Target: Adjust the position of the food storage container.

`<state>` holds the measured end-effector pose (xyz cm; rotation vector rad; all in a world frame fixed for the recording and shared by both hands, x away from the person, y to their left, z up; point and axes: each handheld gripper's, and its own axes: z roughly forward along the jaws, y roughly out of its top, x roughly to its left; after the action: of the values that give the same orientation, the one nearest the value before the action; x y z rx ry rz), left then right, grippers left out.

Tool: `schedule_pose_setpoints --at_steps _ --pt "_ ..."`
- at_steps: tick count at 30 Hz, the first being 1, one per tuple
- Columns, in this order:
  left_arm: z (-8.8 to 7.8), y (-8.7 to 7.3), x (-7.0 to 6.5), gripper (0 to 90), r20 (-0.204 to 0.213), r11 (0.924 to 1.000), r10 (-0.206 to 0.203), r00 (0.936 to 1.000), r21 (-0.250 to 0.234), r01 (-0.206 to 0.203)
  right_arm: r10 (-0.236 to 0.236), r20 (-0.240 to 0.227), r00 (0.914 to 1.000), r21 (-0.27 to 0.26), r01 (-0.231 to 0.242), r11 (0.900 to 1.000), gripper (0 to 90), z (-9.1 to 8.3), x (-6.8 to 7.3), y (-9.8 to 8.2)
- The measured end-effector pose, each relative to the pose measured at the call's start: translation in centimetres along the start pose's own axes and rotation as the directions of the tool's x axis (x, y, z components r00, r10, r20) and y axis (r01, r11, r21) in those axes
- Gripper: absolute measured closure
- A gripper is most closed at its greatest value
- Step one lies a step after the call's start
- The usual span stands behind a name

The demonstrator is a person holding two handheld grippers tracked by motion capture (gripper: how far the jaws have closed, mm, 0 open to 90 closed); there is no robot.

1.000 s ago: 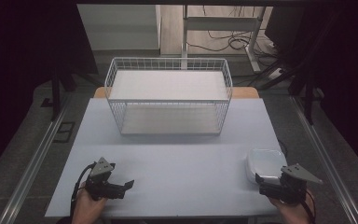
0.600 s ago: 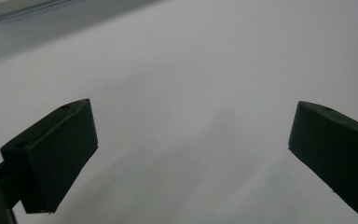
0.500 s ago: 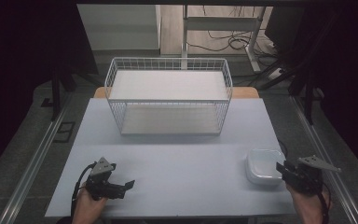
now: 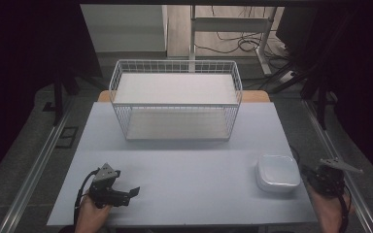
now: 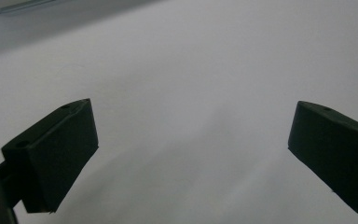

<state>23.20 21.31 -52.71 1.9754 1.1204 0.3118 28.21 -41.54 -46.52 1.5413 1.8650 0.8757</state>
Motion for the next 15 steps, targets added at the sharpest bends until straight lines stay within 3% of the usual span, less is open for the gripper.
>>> schedule_pose_setpoints --at_steps 5,8,12,15 --pt "0.0 0.0 0.0 1.3 0.002 1.0 0.0 1.0 0.001 0.0 0.019 -0.037 0.9991 0.016 -0.018 1.0 89.6 0.8 -0.2 -0.1" --pt "0.1 0.0 0.0 1.3 0.005 1.0 -0.003 1.0 0.003 0.003 0.003 -0.037 0.9993 0.019 -0.003 1.0 89.6 1.0 0.1 0.0" --pt "0.1 0.0 0.0 1.4 0.007 1.0 -0.005 1.0 0.006 0.004 -0.013 -0.079 0.9968 0.022 0.015 1.0 89.6 1.4 1.2 0.3" --pt "0.1 0.0 -0.1 1.4 0.009 1.0 -0.004 1.0 0.009 0.004 -0.034 -0.124 0.9917 0.028 0.037 0.999 89.6 1.9 2.7 0.6"
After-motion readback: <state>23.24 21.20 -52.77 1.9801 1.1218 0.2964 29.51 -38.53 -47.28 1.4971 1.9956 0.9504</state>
